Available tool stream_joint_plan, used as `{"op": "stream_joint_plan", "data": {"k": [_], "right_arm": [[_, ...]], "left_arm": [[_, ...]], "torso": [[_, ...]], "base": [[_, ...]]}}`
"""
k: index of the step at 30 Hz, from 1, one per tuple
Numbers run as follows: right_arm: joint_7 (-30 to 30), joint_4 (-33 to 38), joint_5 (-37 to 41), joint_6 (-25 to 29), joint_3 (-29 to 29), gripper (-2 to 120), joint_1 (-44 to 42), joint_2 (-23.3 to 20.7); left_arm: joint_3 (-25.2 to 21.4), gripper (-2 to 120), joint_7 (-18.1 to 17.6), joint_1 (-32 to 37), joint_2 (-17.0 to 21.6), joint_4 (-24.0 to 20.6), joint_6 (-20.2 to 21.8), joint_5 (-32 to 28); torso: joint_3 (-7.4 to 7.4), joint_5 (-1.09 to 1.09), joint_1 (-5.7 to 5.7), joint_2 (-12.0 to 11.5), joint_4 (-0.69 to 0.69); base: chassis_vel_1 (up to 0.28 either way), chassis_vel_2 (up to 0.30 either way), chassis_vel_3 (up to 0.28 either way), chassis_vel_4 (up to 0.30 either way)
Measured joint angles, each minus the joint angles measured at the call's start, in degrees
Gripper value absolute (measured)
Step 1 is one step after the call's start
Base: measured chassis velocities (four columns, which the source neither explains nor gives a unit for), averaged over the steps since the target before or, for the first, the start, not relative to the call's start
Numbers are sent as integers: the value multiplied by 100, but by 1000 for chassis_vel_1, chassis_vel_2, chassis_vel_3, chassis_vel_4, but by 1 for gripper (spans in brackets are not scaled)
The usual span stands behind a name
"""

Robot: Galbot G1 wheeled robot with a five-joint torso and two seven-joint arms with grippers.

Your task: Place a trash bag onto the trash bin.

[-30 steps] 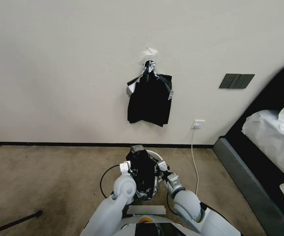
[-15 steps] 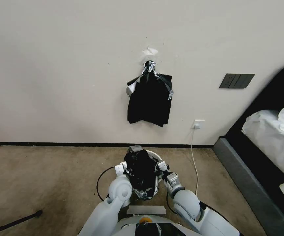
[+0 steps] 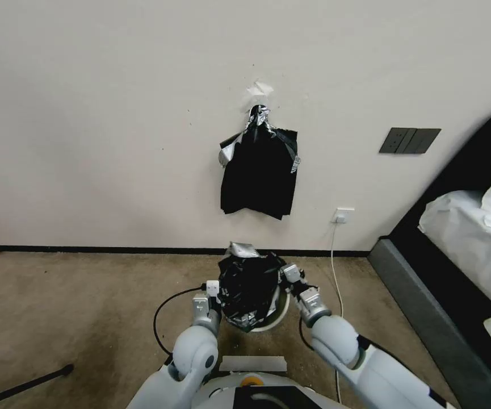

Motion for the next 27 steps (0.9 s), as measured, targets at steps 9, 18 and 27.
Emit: {"op": "stream_joint_plan", "data": {"k": [9,18,27], "right_arm": [[-44,-44,814,23,406,0,-145,-786],[-857,378,1292,21,441,0,-591,-988],[-837,583,1419,172,411,0,-919,-533]], "left_arm": [[-742,1,886,507,338,-401,-1378,-188],[-1235,1,669,580,200,-604,-1761,-1337],[-1292,1,244,722,134,-717,-1322,-1890]], "torso": [[0,1,0,0,0],[0,0,0,0,2],[0,0,0,0,0]], "base": [[0,0,0,0],[0,0,0,0],[0,0,0,0]]}}
